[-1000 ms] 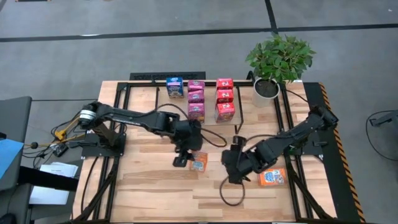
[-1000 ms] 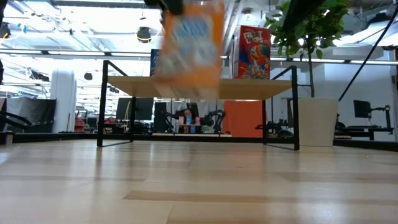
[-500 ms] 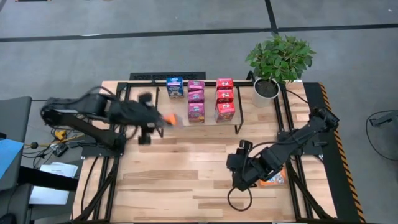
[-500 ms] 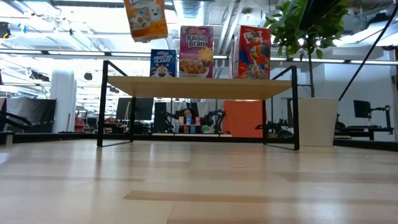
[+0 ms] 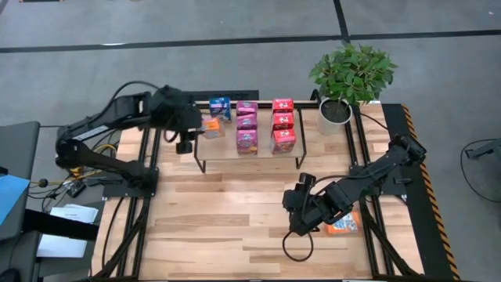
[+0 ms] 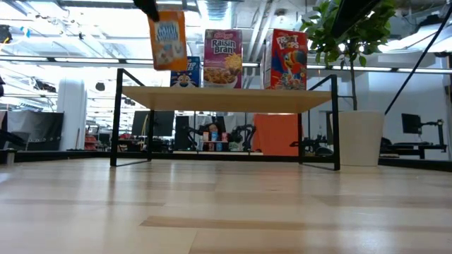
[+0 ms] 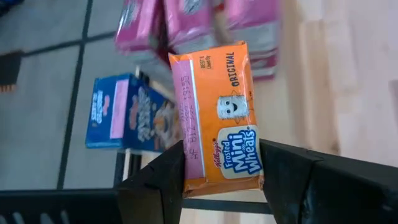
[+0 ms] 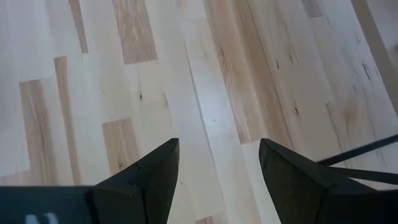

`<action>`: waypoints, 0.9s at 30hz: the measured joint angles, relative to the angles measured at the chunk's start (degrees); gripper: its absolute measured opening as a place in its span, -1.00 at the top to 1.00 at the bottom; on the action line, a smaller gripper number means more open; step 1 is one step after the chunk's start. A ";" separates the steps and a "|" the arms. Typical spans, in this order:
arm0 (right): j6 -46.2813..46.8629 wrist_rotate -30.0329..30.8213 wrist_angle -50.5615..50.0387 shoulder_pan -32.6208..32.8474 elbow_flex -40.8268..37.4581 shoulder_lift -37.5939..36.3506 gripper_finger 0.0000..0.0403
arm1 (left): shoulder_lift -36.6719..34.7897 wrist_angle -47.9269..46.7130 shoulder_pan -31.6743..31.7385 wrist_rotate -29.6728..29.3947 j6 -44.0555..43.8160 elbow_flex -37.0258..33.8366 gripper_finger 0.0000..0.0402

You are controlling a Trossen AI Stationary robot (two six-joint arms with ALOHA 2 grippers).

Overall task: Stack cereal on shelf
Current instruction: Put the top orange cereal box on the shelf

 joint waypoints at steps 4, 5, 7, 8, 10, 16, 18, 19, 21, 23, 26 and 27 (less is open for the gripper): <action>0.02 -0.01 0.02 0.00 0.00 0.00 -0.22 | 3.59 -0.19 5.57 4.46 2.99 0.01 0.21; 0.02 0.00 0.02 0.00 0.00 0.00 -0.22 | 4.40 -0.16 6.66 5.84 3.82 0.01 0.21; 0.02 -0.02 -0.03 0.00 0.00 0.00 -0.22 | 6.07 -0.19 8.42 7.08 5.30 0.01 0.21; 0.02 -0.02 -0.05 0.00 0.00 0.00 -0.22 | 6.90 -0.17 9.12 7.54 5.71 0.01 0.21; 0.02 0.00 -0.07 0.00 0.00 0.00 -0.22 | 8.19 -0.19 10.13 9.21 6.59 0.01 0.21; 0.02 -0.01 -0.24 0.00 0.00 0.02 -0.22 | 9.86 1.25 10.65 10.90 8.61 -0.01 0.21; 0.00 0.00 -0.30 0.00 0.00 0.02 -0.22 | 9.92 1.68 10.75 11.67 9.53 0.01 0.21; 0.00 0.00 -0.37 0.00 0.00 0.02 -0.22 | 9.90 1.74 10.73 11.90 10.14 0.01 0.21; 0.00 0.00 -0.40 0.00 0.00 0.02 -0.22 | 9.90 1.91 10.73 11.85 10.71 0.01 0.21; 0.00 0.00 -0.40 0.00 0.00 0.02 -0.22 | 9.90 1.91 10.93 11.62 10.80 0.01 0.21; 0.00 0.00 -0.42 0.00 0.00 0.02 -0.22 | 9.90 1.97 11.19 12.90 11.16 0.01 0.21; 0.00 0.00 -0.40 0.00 0.00 0.02 -0.22 | 9.91 2.17 11.32 13.07 11.16 0.01 0.21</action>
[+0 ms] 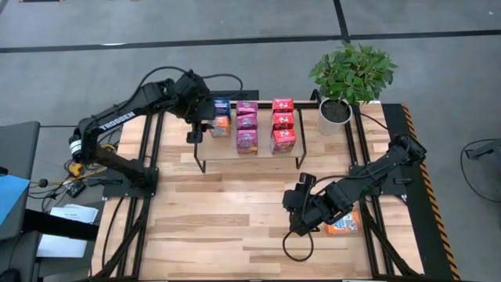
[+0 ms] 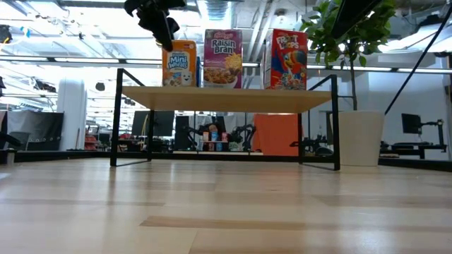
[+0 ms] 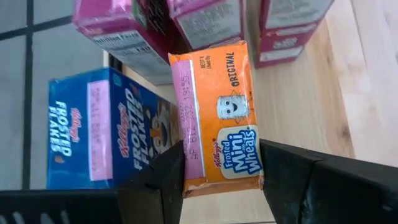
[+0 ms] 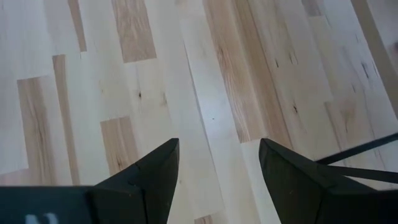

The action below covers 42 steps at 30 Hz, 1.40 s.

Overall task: Stack cereal on shelf
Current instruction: Put the top orange cereal box on the shelf

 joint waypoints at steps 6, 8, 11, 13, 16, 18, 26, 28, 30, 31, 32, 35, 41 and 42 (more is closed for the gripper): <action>0.02 0.00 0.07 -0.04 0.00 0.00 -0.22 | 0.77 1.54 0.16 -0.01 -0.04 0.00 0.21; 0.14 0.00 0.17 -0.04 0.00 0.02 -0.22 | 0.94 1.18 0.16 -0.01 -0.04 0.00 0.21; 0.38 -0.01 0.16 -0.04 0.00 0.02 -0.22 | 0.97 1.14 0.16 -0.33 -0.06 -0.01 0.21; 0.37 -0.02 0.17 -0.04 0.00 0.02 -0.22 | 0.97 1.50 0.14 -1.75 -0.44 0.00 0.21; 0.42 -0.02 0.17 -0.04 0.00 0.02 -0.22 | 0.97 1.49 0.16 -2.73 -0.63 0.00 0.21; 0.42 -0.02 0.17 -0.04 0.00 0.02 -0.22 | 0.97 1.49 0.18 -2.63 -0.56 0.00 0.19; 0.44 -0.02 0.18 -0.04 0.00 0.02 -0.22 | 0.97 1.50 0.16 -3.06 -0.84 0.00 -0.05; 0.44 -0.02 0.17 -0.04 0.00 0.02 -0.22 | 0.97 1.50 0.16 -4.07 -1.09 0.00 -0.12; 0.44 -0.02 0.20 -0.04 0.00 0.02 -0.22 | 0.97 1.50 0.15 -4.73 -1.25 -0.01 -0.18; 0.44 -0.02 0.17 -0.04 0.00 0.02 -0.22 | 0.97 1.50 0.12 -4.76 -1.47 -0.01 -0.21; 0.44 -0.02 0.20 -0.04 0.00 0.02 -0.22 | 0.97 1.50 0.12 -4.78 -1.60 -0.02 -0.23; 0.46 -0.02 0.20 -0.04 0.00 0.02 -0.22 | 0.97 1.50 0.11 -5.18 -1.84 0.00 -0.28; 0.46 -0.04 0.21 -0.04 0.00 0.02 -0.22 | 0.97 0.68 -0.06 -6.68 -2.18 1.56 -0.30; 0.46 -0.04 0.20 -0.04 0.00 0.02 -0.22 | 0.97 0.23 -0.06 -6.80 -2.33 2.06 -0.30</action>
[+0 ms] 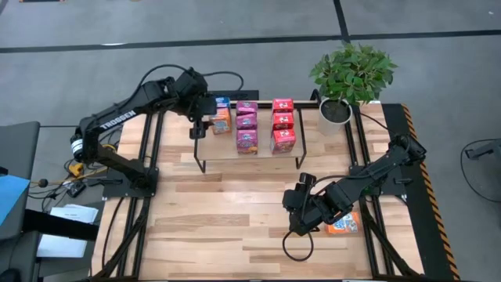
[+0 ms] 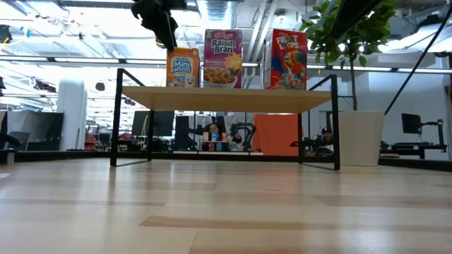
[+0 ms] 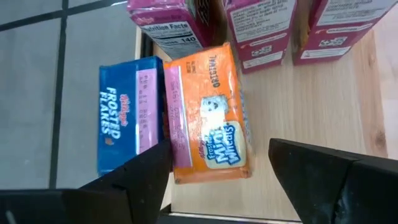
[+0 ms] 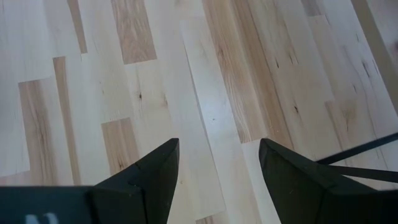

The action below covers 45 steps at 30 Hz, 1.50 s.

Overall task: Stack cereal on shelf
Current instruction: Put the top orange cereal box on the shelf, then put the orange cereal box on the shelf aligned with the other orange cereal box

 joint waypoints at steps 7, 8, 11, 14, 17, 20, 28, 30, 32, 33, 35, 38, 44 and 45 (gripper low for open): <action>-0.02 0.00 0.00 0.00 0.00 0.00 -0.22 | 0.00 -3.67 0.00 -3.07 -0.86 4.38 -0.30; -0.02 0.01 0.00 0.00 0.00 0.00 -0.22 | 0.00 -4.40 0.00 -3.42 -1.11 4.98 -0.30; -0.02 0.00 -0.47 0.00 0.00 0.00 -0.22 | 0.00 -6.81 0.00 -4.18 -1.72 6.98 -0.30; 2.63 -1.05 -4.44 0.34 0.00 0.00 -0.22 | 0.00 -9.43 -0.19 -4.57 -2.91 8.81 -0.30; 11.82 -3.49 -12.24 0.75 0.00 0.00 -0.22 | 0.00 -11.08 -0.79 -3.88 -5.56 10.20 -0.30; 26.69 -6.84 -21.64 1.59 0.00 0.00 -0.22 | -0.04 -11.84 -1.70 0.75 -8.73 10.60 -0.30; 50.01 -18.20 -27.56 8.75 -4.60 0.11 -0.12 | 0.02 -11.27 -6.18 14.31 -14.46 9.90 -0.30; 53.32 -18.82 -24.55 11.26 -7.28 0.11 -0.08 | 0.00 -10.88 -7.85 15.90 -15.49 9.92 -0.30; 57.17 -20.02 -19.93 13.40 -10.13 0.11 -0.04 | 0.02 -10.41 -9.68 16.10 -16.38 9.90 -0.30; 59.05 -20.12 -17.41 14.58 -11.47 0.13 -0.01 | 0.02 -10.21 -10.57 16.10 -16.85 9.90 -0.30; 62.59 -20.06 -13.37 16.58 -13.84 0.11 0.04 | 0.00 -10.06 -12.29 16.07 -17.44 9.90 -0.30; 66.37 -20.13 -7.94 18.87 -16.57 0.11 0.13 | 0.00 -10.07 -14.68 15.81 -18.31 9.90 -0.30; 67.59 -19.69 -7.43 19.85 -17.42 0.11 0.31 | 0.02 -10.05 -18.35 12.87 -19.88 9.90 -0.30; 67.16 -19.68 -7.37 19.42 -17.42 0.11 0.33 | 0.01 -10.05 -18.85 12.41 -20.23 9.90 -0.30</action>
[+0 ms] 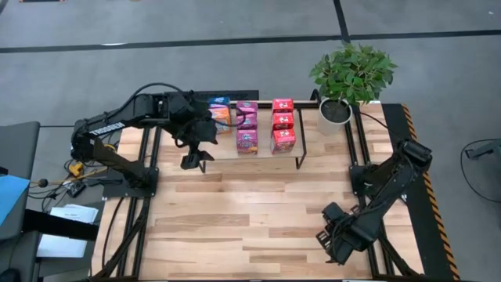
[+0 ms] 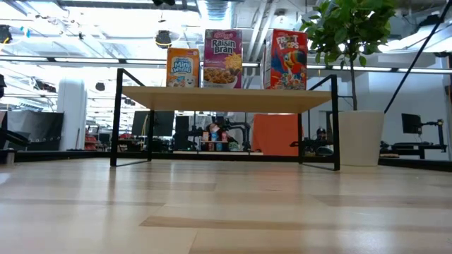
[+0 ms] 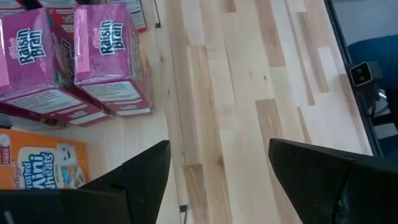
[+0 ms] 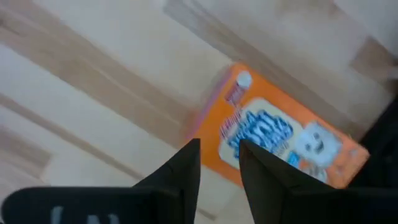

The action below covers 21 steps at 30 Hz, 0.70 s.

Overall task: Stack cereal on shelf
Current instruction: Put the orange cereal box on the shelf aligned with the other orange cereal box

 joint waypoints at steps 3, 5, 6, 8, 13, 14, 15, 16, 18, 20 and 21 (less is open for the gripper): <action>-2.63 0.18 0.15 -1.47 0.11 1.23 0.41 | 0.00 0.00 -1.19 -0.93 -0.63 0.00 -0.30; -4.36 0.17 0.62 -2.04 0.00 3.05 0.44 | 0.00 0.00 -1.87 -1.07 -0.65 0.00 -0.30; -5.38 0.17 1.22 -2.20 0.00 3.96 0.46 | 0.00 -0.01 -2.22 -1.08 -0.78 0.00 -0.30; -7.01 0.12 2.72 -2.61 0.00 5.75 0.48 | 0.00 -0.01 -2.75 -1.07 -1.34 0.00 -0.30; -10.07 -0.09 5.10 -4.32 0.17 8.98 0.52 | -0.01 -0.02 -3.83 -1.10 -1.95 0.00 -0.30; -11.20 -0.15 5.63 -4.87 0.17 9.30 0.51 | -0.01 -0.02 -4.01 -1.08 -1.93 0.00 -0.30; -12.48 -0.20 6.27 -5.47 0.17 9.47 0.51 | -0.01 -0.02 -4.12 -1.07 -1.94 0.00 -0.30; -14.08 0.06 7.42 -6.21 0.17 9.61 0.51 | -0.01 -0.02 -4.27 -1.07 -2.03 0.00 -0.30; -17.63 1.59 10.40 -8.06 0.24 9.77 0.51 | -0.01 -0.02 -4.38 -1.07 -2.10 0.00 -0.30; -21.06 4.08 12.97 -10.03 0.35 9.64 0.51 | -0.01 -0.02 -4.38 -1.13 -2.14 0.00 -0.30; -23.10 4.88 13.65 -11.09 0.58 9.70 0.51 | -0.01 -0.02 -4.38 -1.16 -2.32 0.00 -0.30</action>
